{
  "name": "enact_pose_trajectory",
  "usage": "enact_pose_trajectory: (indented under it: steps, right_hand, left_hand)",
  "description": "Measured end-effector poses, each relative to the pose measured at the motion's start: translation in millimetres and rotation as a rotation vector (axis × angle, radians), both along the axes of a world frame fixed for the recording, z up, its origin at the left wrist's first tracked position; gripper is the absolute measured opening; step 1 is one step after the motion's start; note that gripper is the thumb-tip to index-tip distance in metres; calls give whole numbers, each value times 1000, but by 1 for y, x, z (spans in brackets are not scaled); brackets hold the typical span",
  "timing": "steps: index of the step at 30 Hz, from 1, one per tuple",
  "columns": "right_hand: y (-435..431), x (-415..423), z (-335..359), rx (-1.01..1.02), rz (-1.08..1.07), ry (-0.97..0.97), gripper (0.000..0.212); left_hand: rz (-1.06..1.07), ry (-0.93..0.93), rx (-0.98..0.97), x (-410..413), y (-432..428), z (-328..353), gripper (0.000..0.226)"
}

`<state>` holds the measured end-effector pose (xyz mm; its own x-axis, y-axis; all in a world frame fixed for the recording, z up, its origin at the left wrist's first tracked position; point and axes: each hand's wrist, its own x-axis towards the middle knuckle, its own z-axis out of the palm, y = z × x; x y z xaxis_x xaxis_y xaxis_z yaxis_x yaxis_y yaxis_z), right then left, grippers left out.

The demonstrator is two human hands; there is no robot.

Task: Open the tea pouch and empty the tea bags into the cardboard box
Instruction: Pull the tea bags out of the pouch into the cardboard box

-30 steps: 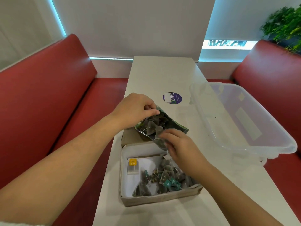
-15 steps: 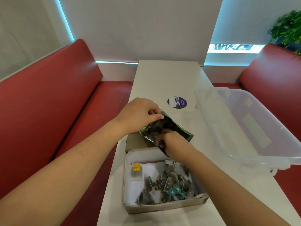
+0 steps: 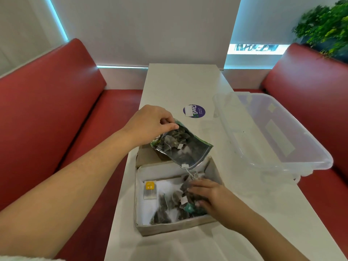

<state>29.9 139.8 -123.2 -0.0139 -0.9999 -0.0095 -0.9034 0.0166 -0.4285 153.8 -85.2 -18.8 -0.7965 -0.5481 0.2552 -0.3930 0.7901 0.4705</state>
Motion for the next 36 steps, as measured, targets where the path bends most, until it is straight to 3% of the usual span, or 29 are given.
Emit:
enact_pose_trajectory:
  steps: [7,11,16,20,23,26,30,36]
  right_hand:
    - [-4,-10,24,-308,-160,-44,27]
    - [-31,0,42,-382,-122,-55,24]
    - [-120,1,39,-163,-91,-23,38]
    - [-180,-7,17,230,-82,275,55]
    - [-188,-7,9,169,107,538,44]
    - [-181,-3,11,140,28,418,44]
    - [-150,2,25,154,-122,206,20]
    - [-75,13,49,-232,-148,-14,27]
  left_hand:
    - [-7,-5,-7,0,-1,-1,21]
    - [-9,-9,-14,-1,-2,1,22]
    - [-9,-35,-43,-2,-6,10,20]
    - [-1,-40,-56,-3,-9,18,20]
    - [27,-37,-111,-4,-8,18,21]
    - [51,-6,-129,-4,-11,17,22]
    - [46,-9,-138,-4,-12,18,22]
    - [32,-10,-115,-1,-11,16,21]
